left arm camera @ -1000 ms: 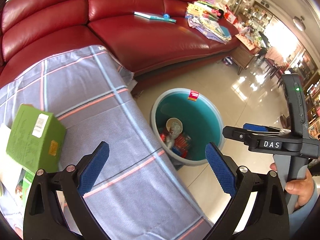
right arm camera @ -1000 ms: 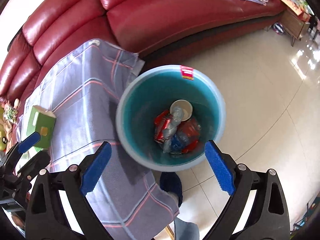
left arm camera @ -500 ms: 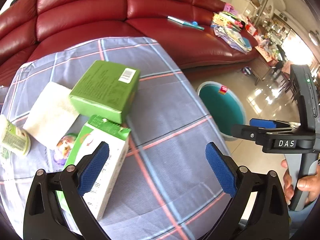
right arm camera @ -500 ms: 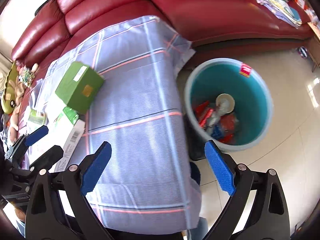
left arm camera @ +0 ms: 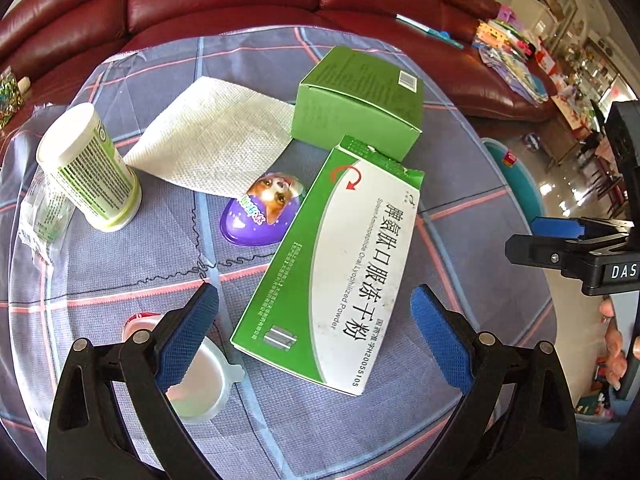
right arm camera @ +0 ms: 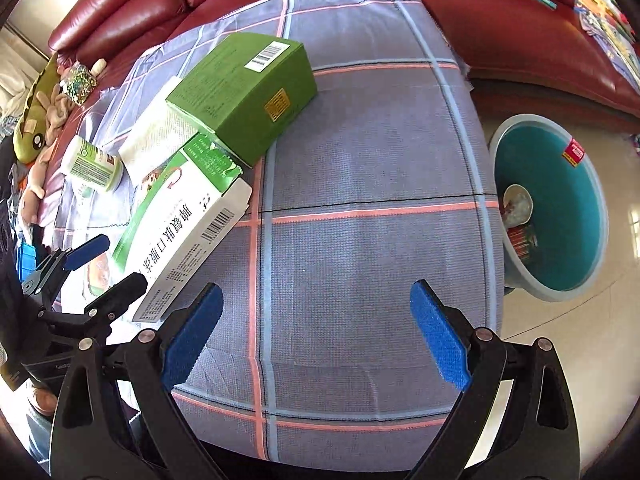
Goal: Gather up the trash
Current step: 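Move both tools back over the table toward the green boxes, then grasp the white-green medicine box with the left gripper while the right gripper grasps the green box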
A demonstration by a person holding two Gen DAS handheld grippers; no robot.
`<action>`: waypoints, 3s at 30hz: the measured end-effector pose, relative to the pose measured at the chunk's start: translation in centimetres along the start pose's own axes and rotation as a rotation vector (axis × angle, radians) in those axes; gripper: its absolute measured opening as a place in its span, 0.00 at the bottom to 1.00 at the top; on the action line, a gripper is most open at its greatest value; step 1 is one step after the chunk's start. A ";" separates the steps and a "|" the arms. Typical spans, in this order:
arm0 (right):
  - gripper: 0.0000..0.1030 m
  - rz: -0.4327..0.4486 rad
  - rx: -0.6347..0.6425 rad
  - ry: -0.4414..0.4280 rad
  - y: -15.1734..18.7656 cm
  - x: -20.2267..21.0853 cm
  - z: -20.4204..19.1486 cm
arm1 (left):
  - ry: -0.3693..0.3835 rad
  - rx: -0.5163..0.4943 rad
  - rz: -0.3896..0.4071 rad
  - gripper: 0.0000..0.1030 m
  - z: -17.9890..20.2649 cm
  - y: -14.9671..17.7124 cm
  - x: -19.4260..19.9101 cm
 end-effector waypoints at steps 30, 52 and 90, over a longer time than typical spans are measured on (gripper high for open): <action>0.88 -0.013 0.021 0.037 -2.0 -0.2 0.3 | -0.008 -0.092 0.011 0.72 2.3 0.7 0.6; 0.56 0.070 0.155 -0.092 -13.7 1.8 -0.2 | -0.056 0.129 0.157 0.72 -1.2 -6.2 5.0; 0.03 -0.030 0.344 -0.414 -10.3 2.7 -7.2 | -0.049 0.105 0.109 0.70 -1.7 -5.8 2.1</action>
Point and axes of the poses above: each gripper's, at about its wrist camera, not at the fingertips, and x roughly against the way its jaws point, z to its right, y to its underside, the point moved 3 cm from there along -x, roughly the way its jaws point, and after that the axes turned 8 degrees about -z, right-handed, at the moved point
